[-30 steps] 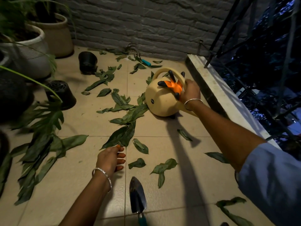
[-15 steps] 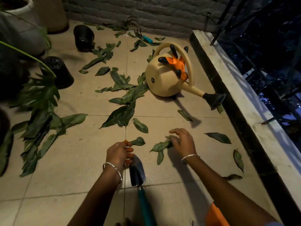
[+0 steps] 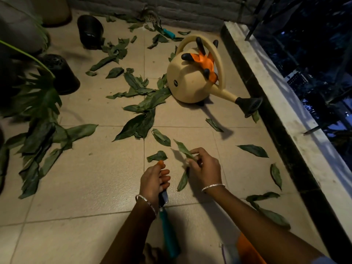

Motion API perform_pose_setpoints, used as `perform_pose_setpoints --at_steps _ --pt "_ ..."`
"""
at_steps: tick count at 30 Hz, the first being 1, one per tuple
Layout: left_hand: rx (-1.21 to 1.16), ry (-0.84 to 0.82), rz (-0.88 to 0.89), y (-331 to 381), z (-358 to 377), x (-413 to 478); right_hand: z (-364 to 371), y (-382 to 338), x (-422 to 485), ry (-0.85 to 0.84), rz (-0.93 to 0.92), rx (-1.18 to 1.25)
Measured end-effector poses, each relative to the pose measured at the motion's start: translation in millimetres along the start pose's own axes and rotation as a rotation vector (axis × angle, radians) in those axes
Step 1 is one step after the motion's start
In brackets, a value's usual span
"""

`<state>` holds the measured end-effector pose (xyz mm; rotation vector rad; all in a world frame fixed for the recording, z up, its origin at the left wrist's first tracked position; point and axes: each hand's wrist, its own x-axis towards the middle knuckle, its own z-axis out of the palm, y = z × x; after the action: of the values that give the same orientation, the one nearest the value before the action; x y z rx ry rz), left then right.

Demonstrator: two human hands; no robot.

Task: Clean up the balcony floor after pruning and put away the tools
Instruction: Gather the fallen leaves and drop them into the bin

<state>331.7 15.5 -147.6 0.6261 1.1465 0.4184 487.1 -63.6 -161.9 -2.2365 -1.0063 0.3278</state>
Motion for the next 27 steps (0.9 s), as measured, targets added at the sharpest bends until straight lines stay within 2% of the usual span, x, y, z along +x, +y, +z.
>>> perform_pose_setpoints --at_steps 2,4,6,9,13,16,19,24,27 --pt "-0.018 -0.068 0.003 -2.5 2.8 -6.5 -0.1 -34.3 -25.7 -0.035 0.017 0.181" --pt "-0.156 -0.125 -0.063 -3.9 4.2 -10.7 4.5 -59.4 -54.1 -0.098 0.001 0.295" --pt "-0.302 -0.094 -0.112 -4.9 0.6 -9.4 14.5 -69.4 -76.1 -0.171 -0.040 0.355" --pt "-0.373 -0.006 -0.116 -8.8 -12.2 -3.1 27.0 -58.6 -86.9 -0.166 -0.095 0.321" --pt "-0.530 0.021 -0.138 -8.9 -26.7 -4.1 28.9 -11.6 -63.2 0.017 0.005 0.120" --pt "-0.540 0.019 -0.125 -10.7 -32.4 -5.4 27.5 16.9 -41.9 -0.006 0.212 -0.014" --pt "-0.516 -0.010 -0.141 -13.1 -35.2 -6.3 32.7 20.1 -33.1 -0.141 0.346 0.022" --pt "-0.529 -0.052 -0.141 -12.7 -38.7 -11.2 39.8 -2.2 -28.2 -0.153 0.338 0.228" --pt "-0.456 -0.067 -0.077 -15.9 -43.4 -9.2 33.4 -39.6 -34.4 -0.141 0.211 0.315"
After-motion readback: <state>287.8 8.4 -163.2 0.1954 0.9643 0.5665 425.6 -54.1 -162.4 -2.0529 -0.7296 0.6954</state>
